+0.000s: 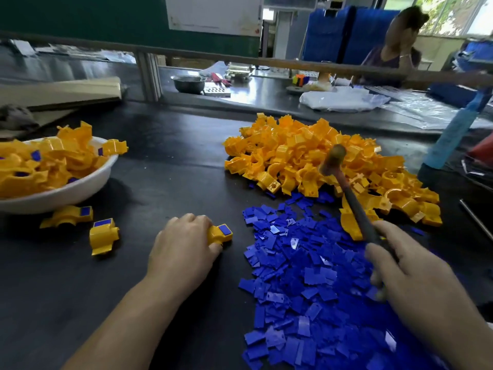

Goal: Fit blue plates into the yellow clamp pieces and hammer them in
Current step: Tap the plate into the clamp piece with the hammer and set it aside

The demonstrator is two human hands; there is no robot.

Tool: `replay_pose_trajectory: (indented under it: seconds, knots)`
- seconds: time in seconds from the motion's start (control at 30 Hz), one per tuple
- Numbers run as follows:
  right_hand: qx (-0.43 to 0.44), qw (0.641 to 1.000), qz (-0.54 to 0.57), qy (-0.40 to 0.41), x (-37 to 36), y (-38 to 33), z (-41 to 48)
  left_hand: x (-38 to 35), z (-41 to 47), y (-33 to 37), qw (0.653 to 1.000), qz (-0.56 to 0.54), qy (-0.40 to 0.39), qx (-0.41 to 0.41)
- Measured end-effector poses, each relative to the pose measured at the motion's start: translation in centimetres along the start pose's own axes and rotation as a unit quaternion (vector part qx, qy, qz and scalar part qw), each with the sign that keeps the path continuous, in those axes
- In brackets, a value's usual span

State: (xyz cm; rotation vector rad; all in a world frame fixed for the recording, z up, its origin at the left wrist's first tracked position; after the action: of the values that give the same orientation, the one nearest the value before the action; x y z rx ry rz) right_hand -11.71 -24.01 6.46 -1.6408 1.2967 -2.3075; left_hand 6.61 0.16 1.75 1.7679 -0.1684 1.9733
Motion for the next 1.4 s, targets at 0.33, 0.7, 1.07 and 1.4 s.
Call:
replay_pose_trajectory:
  seconds: [0.33, 0.7, 1.07, 1.4]
  knots:
    - [0.094, 0.982, 0.002, -0.164, -5.3, -5.9, -3.8, -0.6, 0.5, -0.6, 0.999, -0.052, 0.017, 0.003]
    - [0.133, 0.979, -0.061, -0.141, -5.8, -6.6, -3.4, -0.4, 0.5, -0.7, 0.997, -0.067, 0.023, 0.008]
    - [0.122, 0.983, -0.059, -0.121, -5.8, -7.8, -2.9, -0.3, 0.5, -0.7, 0.998, -0.065, 0.026, 0.003]
    - [0.116, 0.98, -0.064, -0.147, -4.1, -7.7, -2.3, -0.2, 0.4, -0.9, 0.996, -0.08, 0.034, 0.015]
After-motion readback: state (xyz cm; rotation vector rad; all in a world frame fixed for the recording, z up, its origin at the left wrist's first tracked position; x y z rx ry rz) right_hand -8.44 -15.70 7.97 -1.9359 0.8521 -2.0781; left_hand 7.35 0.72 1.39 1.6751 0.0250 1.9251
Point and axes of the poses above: each hand's wrist, its own z-axis towards the middle knuckle, its own x-axis out of the back of the hand, y = z × x, the point moved 7 cm from there along z, towards the middle knuckle, and after that the axes turned 4 degrees about -x, right-handed, at the moved point
